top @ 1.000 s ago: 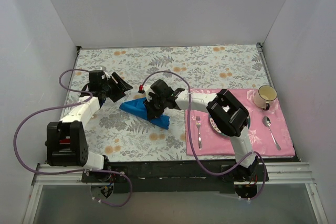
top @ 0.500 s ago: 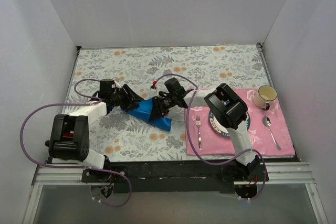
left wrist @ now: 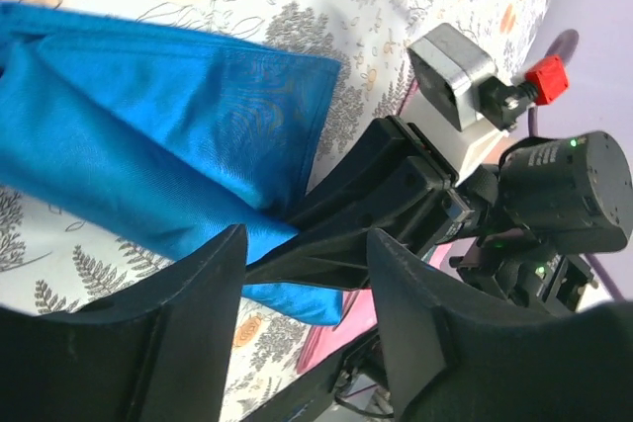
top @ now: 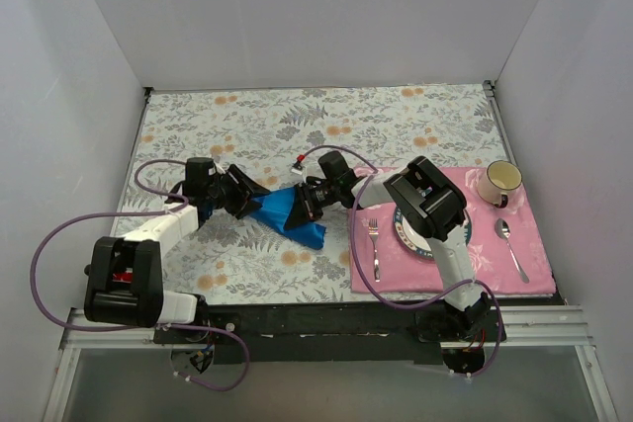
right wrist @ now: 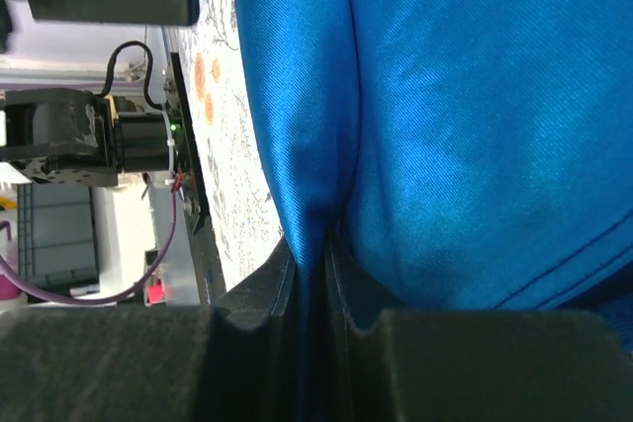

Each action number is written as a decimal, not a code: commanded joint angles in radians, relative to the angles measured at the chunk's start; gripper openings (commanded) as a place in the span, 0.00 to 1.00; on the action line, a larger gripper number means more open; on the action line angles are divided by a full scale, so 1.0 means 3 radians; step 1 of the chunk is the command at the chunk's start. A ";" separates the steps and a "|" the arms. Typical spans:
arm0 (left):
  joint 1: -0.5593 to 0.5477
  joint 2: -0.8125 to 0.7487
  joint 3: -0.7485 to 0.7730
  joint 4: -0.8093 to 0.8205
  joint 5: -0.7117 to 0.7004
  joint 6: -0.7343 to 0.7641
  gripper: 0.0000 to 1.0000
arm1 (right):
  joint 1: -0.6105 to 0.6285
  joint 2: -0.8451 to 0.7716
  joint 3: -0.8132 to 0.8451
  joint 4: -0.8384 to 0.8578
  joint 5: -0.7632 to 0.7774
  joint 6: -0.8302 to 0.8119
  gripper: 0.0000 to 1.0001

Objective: Fold the napkin, place the utensils inside, and roll it up
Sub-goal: Roll the napkin with the utensil

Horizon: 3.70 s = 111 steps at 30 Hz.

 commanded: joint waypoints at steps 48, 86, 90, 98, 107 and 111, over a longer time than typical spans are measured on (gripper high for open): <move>-0.0065 0.0621 -0.0168 0.0811 -0.0116 -0.0036 0.31 | 0.0745 -0.1184 0.0112 -0.2494 0.3214 -0.1539 0.54; 0.0114 -0.0111 0.1203 -0.2002 -0.2069 -0.0522 0.80 | 0.1518 -0.0141 0.1115 -0.1600 0.4531 -0.1264 0.62; 0.0114 -0.0182 0.1157 -0.1997 -0.2074 -0.0507 0.80 | 0.1431 -0.0177 0.0962 -0.1462 0.4418 -0.1197 0.54; 0.0114 -0.0264 0.1024 -0.1977 -0.2033 -0.0456 0.81 | 0.1258 -0.0294 0.0767 -0.1354 0.4040 -0.1079 0.24; 0.0114 -0.0311 0.0799 -0.1645 -0.1453 -0.0129 0.80 | 0.0747 -0.0304 0.0824 -0.1360 0.2472 -0.0671 0.14; 0.0119 -0.0331 0.0733 -0.1395 -0.1078 0.0040 0.80 | 0.0516 -0.0299 0.0487 -0.0779 0.1618 -0.0385 0.13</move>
